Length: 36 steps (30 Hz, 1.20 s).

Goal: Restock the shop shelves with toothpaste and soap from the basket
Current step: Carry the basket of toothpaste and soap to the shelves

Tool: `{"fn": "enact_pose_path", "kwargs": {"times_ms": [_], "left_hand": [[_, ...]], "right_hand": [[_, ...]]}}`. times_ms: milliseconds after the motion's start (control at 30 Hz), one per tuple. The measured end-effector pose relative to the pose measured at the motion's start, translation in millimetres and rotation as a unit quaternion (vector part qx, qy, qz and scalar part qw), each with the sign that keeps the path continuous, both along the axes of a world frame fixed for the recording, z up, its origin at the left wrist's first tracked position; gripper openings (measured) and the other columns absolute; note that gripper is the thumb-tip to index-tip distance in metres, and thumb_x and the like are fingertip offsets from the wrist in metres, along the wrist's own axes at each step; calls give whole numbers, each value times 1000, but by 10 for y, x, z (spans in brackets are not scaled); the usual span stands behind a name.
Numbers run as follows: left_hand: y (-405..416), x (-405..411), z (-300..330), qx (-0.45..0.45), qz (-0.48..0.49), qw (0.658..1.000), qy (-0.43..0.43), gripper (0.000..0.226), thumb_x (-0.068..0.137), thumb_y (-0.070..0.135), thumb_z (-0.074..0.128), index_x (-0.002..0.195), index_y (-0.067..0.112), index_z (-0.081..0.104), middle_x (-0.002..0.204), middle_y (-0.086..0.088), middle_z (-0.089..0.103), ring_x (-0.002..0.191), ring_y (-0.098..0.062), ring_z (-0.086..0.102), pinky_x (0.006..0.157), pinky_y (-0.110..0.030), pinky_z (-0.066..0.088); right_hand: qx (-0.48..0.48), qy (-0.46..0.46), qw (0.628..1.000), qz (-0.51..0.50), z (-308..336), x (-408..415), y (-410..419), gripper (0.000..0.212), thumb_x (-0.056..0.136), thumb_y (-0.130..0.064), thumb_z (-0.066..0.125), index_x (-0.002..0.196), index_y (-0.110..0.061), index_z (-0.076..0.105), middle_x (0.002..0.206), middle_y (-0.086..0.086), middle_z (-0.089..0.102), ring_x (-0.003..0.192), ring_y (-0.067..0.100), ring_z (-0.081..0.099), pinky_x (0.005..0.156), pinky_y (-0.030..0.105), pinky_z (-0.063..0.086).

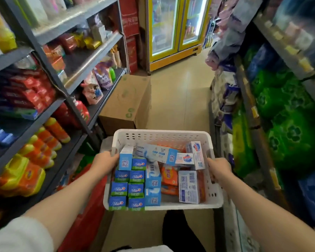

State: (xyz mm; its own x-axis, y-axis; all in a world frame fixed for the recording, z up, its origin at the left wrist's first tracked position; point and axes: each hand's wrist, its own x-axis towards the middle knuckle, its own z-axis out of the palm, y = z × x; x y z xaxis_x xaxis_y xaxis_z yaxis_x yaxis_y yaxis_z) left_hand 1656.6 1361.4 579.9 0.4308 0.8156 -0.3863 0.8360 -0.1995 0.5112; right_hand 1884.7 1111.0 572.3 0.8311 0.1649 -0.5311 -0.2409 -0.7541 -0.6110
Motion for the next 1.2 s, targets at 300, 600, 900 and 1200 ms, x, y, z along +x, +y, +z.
{"fn": "enact_pose_path", "kwargs": {"times_ms": [300, 600, 900, 1200], "left_hand": [[1201, 2102, -157, -41, 141, 987, -70, 22, 95, 21, 43, 98, 2, 55, 109, -24, 60, 93, -32, 53, 66, -29, 29], [2819, 3394, -290, -52, 181, 979, -72, 7, 89, 14, 53, 84, 9, 52, 89, -9, 57, 82, -22, 50, 67, -29, 34], [4440, 4253, -218, -109, 275, 943, -151, 19, 93, 28, 50, 83, 14, 58, 84, -5, 63, 71, -13, 51, 53, -13, 38], [5170, 4810, -805, -138, 511, 820, -219, 20, 96, 21, 45, 96, 3, 53, 80, -4, 57, 88, -27, 57, 60, -8, 44]], "right_hand": [[-23, 32, 996, 76, -116, 2431, 1811, 30, 90, -29, 53, 84, -1, 63, 80, 17, 69, 73, 31, 69, 71, 41, 59], [-50, -23, 981, 187, -194, 4124, 3830, 36, 89, -33, 53, 79, 1, 56, 62, 13, 56, 47, 24, 51, 48, 30, 43], [-58, -10, 970, 236, -452, 5246, 6063, 42, 86, -37, 57, 57, -7, 52, 55, 14, 54, 55, 28, 53, 62, 40, 49], [-68, 33, 896, 438, -903, 5859, 8313, 28, 92, -25, 52, 84, 1, 58, 57, 8, 49, 44, 20, 42, 45, 26, 36]]}}
